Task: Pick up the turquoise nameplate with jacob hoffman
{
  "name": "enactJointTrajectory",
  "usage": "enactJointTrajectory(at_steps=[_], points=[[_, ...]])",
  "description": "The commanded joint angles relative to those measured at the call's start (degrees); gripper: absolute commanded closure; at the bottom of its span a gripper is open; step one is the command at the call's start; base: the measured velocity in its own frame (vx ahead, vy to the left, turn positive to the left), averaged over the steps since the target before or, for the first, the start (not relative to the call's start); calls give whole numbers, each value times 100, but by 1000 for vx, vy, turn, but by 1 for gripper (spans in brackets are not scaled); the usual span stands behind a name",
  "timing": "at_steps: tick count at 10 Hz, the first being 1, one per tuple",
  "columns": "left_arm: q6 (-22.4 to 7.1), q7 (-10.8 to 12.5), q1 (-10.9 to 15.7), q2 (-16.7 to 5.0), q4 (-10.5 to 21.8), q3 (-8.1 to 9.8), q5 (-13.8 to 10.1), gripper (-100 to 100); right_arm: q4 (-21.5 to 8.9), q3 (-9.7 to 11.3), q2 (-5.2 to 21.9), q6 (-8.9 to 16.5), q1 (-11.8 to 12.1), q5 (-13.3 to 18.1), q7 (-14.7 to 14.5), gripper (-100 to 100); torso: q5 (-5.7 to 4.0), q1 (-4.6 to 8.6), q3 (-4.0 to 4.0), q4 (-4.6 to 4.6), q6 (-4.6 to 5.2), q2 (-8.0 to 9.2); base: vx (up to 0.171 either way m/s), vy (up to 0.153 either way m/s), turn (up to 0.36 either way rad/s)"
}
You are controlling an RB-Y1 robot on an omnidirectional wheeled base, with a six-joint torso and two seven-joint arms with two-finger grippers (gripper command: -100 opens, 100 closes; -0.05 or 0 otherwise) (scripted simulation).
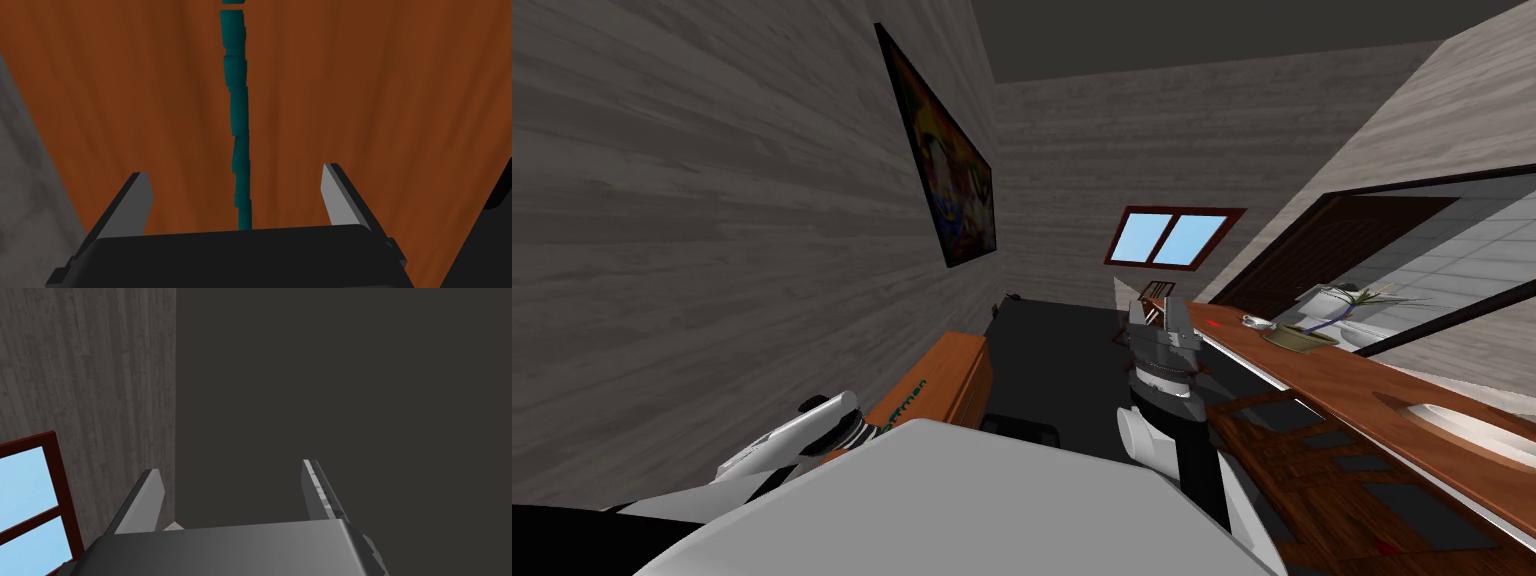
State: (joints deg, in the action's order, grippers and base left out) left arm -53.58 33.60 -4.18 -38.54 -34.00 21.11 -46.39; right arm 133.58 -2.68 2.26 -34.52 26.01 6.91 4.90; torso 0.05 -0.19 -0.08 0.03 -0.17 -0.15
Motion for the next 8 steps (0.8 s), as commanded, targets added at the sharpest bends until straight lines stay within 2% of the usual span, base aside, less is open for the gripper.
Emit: enactJointTrajectory(at_steps=[1, 2, 3, 6, 7, 8], points=[[0, 0, 0, 0, 0, 0, 0, -100, 0, 0, 0, 0, 0, 0, 0, 0, 0, 0, 0, 0, 0, 0, -4, 12, -26], [-9, -6, 8, -3, 18, -2, -2, 0, 0, 0, 0, 0, 1, 0, 0, 0, -1, 5, 0, 0, -3, -1, 0, 0, 0], [148, -129, -213, 82, -42, -15, -148, -100, 0, 0, 0, 0, 0, 0, 0, 0, -2, 9, -1, 1, -3, -1, 60, 16, -16], [407, -334, -580, 223, -137, -37, -392, -100, 0, 0, 0, 0, 2, 0, 0, 0, 0, 0, -20, 8, -3, -34, 98, 28, -10], [459, -375, -654, 251, -156, -42, -441, -100, 0, 0, 0, 0, 2, 0, 0, 0, 0, 1, -22, 9, -3, -39, 91, 26, -4], [383, -313, -585, 214, -153, -40, -396, -100, 0, 0, 0, 0, 2, 0, 0, 0, 0, 1, -22, 8, -2, -37, 36, 13, -2]])
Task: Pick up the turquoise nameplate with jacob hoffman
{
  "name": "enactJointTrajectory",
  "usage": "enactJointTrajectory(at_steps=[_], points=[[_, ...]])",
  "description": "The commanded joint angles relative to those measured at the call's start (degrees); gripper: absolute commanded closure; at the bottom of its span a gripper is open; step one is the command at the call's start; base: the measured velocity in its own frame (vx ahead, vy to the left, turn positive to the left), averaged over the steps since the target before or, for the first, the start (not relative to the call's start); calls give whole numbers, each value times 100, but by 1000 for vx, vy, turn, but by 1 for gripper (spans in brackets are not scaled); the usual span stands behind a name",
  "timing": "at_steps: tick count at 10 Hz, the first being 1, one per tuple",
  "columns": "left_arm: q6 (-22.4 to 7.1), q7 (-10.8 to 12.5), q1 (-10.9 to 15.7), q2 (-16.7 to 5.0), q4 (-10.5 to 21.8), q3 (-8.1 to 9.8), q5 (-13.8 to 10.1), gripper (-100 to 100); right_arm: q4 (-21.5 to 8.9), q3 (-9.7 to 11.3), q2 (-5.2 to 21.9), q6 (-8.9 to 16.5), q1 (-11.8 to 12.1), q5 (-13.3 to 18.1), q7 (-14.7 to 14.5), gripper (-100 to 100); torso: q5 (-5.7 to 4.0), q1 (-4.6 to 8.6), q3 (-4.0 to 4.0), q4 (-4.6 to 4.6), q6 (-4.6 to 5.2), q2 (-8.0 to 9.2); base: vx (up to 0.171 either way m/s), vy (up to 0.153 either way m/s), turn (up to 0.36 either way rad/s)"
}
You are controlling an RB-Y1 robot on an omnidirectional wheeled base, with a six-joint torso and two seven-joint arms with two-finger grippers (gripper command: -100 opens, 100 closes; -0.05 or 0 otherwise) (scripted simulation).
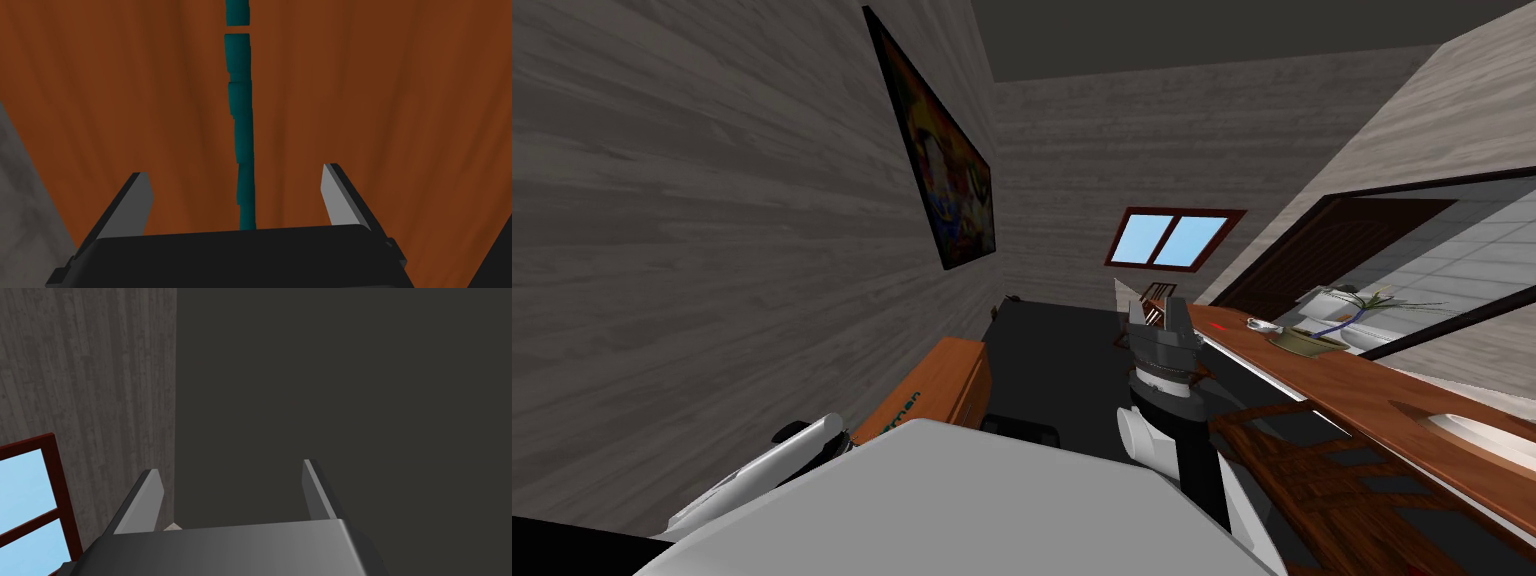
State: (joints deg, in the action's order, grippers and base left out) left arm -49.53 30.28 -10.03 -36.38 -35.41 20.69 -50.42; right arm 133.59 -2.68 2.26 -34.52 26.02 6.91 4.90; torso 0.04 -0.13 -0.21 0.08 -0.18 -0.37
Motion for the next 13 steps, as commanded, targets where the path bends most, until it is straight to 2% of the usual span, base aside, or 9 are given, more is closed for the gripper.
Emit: enactJointTrajectory(at_steps=[1, 5, 6, 7, 8, 10, 12, 13], points=[[0, 0, 0, 0, 0, 0, 0, 100, 0, 0, 0, 0, 0, 0, 0, 0, 0, 0, 0, 0, 0, 0, 7, 2, -1], [-1, 30, 13, 2, -7, 24, -25, 100, 0, 0, 0, 0, -1, 0, 0, 0, 13, -17, -3, 12, 13, 6, 1, -1, 4], [3, 30, 15, -9, -10, 28, -24, 0, 0, 0, 0, 0, -1, 0, 0, 0, 23, -21, -5, 14, 13, 4, 0, 0, 0], [107, -83, -143, 63, -34, -5, -87, 100, 0, 0, 0, 0, -1, 0, 0, 0, 31, -24, -6, 15, 13, 3, 11, 14, -41], [-101, 81, 151, -50, 43, 13, 108, 100, 0, 0, 0, 0, -1, 0, 0, 0, 55, -30, -10, 23, 5, 4, -72, -12, 13], [-256, 204, 371, -134, 100, 27, 254, 100, -1, 1, 0, 0, -2, 0, 0, 0, 53, -23, 6, 20, 2, 35, -100, -31, 16], [-360, 286, 518, -191, 138, 36, 352, 100, -1, 1, -1, 0, -2, 0, 0, 0, 52, -13, 10, 17, 3, 40, -78, -35, 7], [-292, 189, 505, -186, 217, 41, 297, 100, 0, 1, -1, 0, -1, 0, 0, 0, 54, -17, 5, 19, 3, 32, -24, -11, -2]])
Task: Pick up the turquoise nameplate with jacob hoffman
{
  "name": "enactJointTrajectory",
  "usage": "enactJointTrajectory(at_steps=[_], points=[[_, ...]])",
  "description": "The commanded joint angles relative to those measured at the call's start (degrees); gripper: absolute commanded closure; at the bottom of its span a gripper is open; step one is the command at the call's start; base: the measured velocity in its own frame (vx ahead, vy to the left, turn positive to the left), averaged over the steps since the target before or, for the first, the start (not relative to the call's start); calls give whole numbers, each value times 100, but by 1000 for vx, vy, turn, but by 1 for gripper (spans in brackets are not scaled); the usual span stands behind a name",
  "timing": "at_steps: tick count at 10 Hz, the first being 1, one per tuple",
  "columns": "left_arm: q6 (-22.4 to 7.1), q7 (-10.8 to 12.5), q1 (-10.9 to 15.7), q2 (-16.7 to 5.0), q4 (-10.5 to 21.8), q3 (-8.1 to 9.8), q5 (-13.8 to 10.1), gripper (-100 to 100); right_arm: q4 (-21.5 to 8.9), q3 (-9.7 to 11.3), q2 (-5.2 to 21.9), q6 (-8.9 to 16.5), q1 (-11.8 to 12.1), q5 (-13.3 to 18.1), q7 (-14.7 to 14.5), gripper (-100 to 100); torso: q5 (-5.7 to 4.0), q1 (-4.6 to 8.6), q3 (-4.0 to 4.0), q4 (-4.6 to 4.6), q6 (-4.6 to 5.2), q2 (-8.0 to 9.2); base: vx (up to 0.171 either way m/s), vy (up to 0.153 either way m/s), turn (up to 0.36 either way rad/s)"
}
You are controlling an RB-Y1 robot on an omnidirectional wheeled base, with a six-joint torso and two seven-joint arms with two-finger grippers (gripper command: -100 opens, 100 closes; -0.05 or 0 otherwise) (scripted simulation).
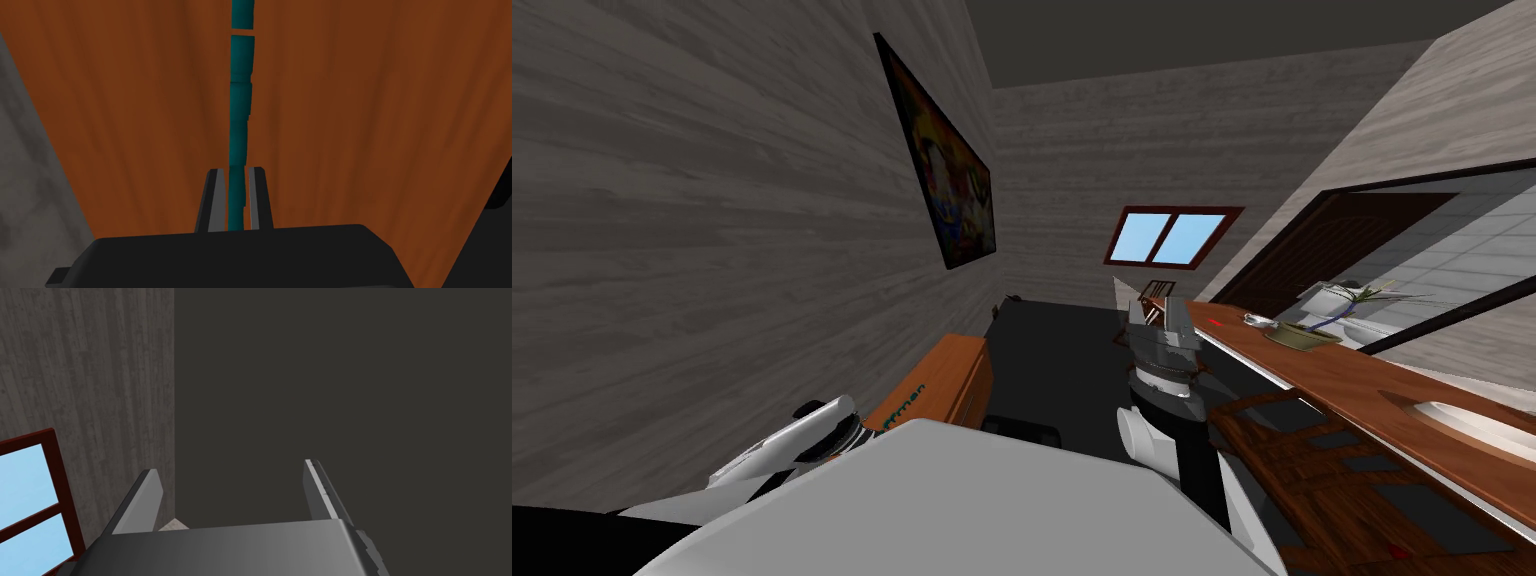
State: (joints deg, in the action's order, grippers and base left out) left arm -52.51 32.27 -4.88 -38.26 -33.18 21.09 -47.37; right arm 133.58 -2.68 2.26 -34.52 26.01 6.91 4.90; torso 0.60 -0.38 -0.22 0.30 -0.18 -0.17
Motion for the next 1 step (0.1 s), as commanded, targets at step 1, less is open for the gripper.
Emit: enactJointTrajectory(at_steps=[1], points=[[0, 0, 0, 0, 0, 0, 0, 0, 0, 0, 0, 0, 0, 0, 0, 0, 0, 0, 0, 0, 0, 0, -5, -3, 1]])
